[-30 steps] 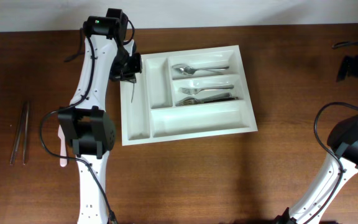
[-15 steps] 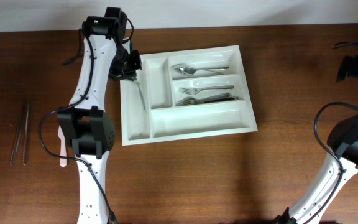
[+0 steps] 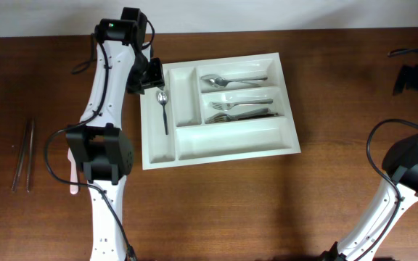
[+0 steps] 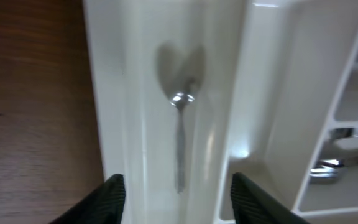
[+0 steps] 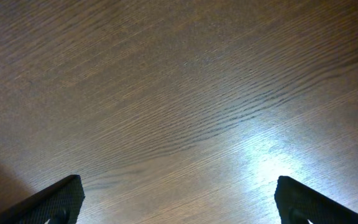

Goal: Pack container
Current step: 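Carry the spoon with the left gripper into the tray's left compartment, then release the spoon and move the left gripper back to the remaining spoon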

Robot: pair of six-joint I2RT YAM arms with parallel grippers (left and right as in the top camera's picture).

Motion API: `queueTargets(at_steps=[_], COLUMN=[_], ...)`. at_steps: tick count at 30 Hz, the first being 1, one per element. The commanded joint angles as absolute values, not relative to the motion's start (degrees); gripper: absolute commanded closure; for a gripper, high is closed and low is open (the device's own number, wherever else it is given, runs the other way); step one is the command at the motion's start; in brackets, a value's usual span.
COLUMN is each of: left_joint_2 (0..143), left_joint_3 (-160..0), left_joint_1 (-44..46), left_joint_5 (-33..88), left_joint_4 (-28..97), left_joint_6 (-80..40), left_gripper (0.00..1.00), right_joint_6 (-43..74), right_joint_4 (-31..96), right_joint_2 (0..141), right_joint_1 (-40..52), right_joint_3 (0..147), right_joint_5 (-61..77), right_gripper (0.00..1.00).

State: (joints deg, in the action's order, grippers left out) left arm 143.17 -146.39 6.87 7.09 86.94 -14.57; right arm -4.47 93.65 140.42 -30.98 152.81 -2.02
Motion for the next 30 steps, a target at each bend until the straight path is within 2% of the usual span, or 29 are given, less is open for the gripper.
queueTargets(at_steps=[1, 3, 6, 15, 22, 30], left_joint_2=[143.5, 143.5, 143.5, 143.5, 143.6, 147.2], left_joint_3=[-147.5, -147.5, -147.5, -147.5, -147.4, -147.2], left_joint_1=[4.9, 3.8, 1.2, -7.3, -7.2, -7.2], left_joint_5=[4.0, 4.0, 4.0, 3.1, -3.9, -4.5], left_joint_4=[86.4, 86.2, 86.1, 85.6, 82.5, 80.6], left_joint_6=[-13.2, -13.2, -13.2, -10.5, -6.7, -6.7], left_gripper=[0.34, 0.27, 0.23, 0.23, 0.18, 0.17], right_joint_6=[-4.0, -4.0, -4.0, -4.0, -4.0, -4.0], right_joint_4=[93.6, 93.6, 93.6, 93.6, 93.6, 93.6], right_joint_2=[140.2, 140.2, 140.2, 140.2, 140.2, 140.2], right_joint_1=[-30.7, -30.7, -30.7, -30.7, -30.7, -30.7], right_joint_3=[152.6, 152.6, 152.6, 152.6, 152.6, 152.6], right_joint_5=[-1.7, -1.7, -1.7, -1.7, -1.7, -1.7], right_gripper=[0.01, 0.01, 0.01, 0.01, 0.01, 0.01])
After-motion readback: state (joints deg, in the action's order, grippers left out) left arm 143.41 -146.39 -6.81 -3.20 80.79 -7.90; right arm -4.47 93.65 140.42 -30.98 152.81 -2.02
